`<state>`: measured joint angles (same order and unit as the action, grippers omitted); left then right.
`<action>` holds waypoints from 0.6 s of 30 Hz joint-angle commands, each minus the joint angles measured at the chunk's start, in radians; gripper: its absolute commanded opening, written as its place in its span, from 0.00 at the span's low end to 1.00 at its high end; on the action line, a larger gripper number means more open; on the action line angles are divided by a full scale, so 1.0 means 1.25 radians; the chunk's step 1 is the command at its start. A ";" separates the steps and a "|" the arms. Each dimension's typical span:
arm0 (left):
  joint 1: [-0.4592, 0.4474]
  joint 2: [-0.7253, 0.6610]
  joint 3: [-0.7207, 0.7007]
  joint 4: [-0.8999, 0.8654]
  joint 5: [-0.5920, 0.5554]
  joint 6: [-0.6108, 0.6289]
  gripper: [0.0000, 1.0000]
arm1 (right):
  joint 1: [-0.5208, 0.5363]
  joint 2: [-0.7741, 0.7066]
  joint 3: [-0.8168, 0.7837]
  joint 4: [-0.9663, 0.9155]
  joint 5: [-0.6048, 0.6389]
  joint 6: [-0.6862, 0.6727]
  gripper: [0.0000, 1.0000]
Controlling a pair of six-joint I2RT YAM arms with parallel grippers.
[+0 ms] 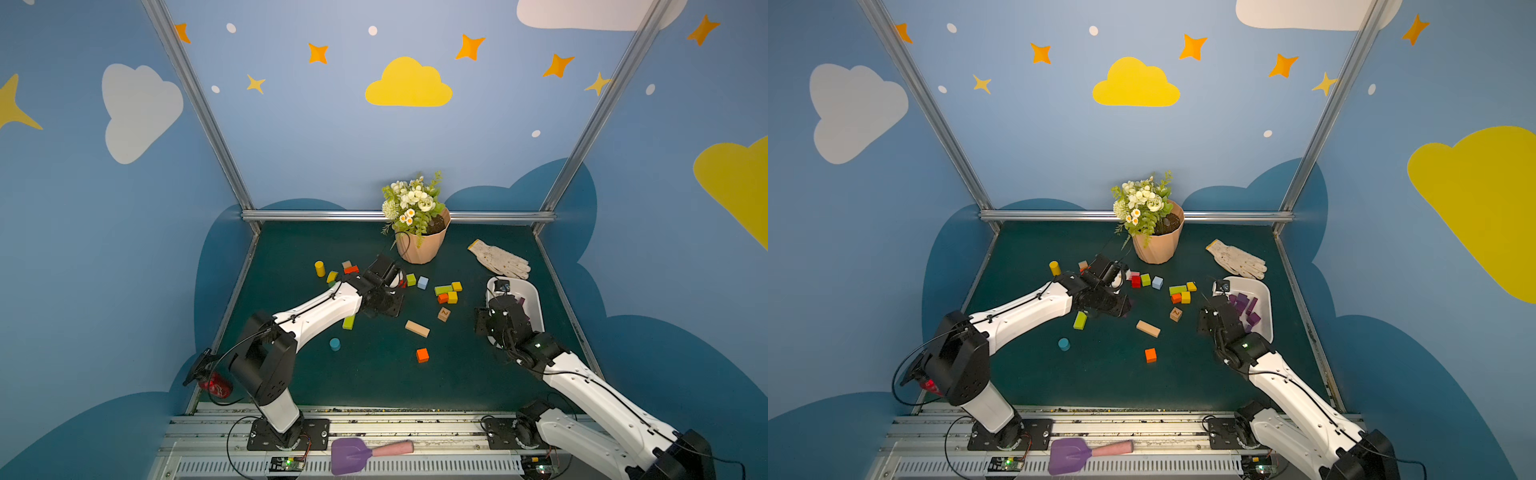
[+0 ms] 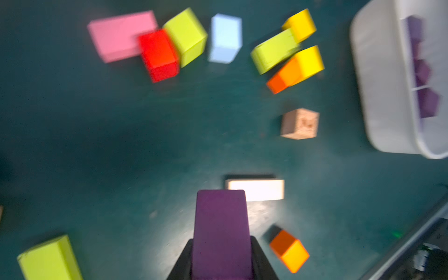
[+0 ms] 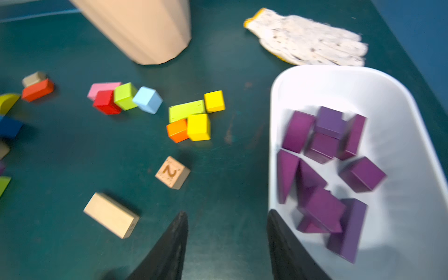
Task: Pick purple bricks into the storage bin
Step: Adjust the storage box at the center of the board.
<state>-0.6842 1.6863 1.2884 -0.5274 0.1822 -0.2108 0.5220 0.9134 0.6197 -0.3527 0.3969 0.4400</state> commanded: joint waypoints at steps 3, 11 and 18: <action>-0.056 0.053 0.082 0.002 0.007 -0.008 0.34 | -0.124 -0.007 0.037 -0.089 -0.076 0.048 0.55; -0.099 0.085 0.145 -0.010 0.019 -0.004 0.34 | -0.313 0.082 0.038 -0.049 -0.295 0.050 0.55; -0.098 0.039 0.121 -0.015 0.015 -0.006 0.34 | -0.332 0.177 0.062 0.007 -0.389 0.043 0.54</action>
<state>-0.8082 1.7866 1.4425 -0.5312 0.2008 -0.2176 0.1116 1.1023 0.6544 -0.3943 0.0055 0.4942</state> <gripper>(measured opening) 0.341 0.542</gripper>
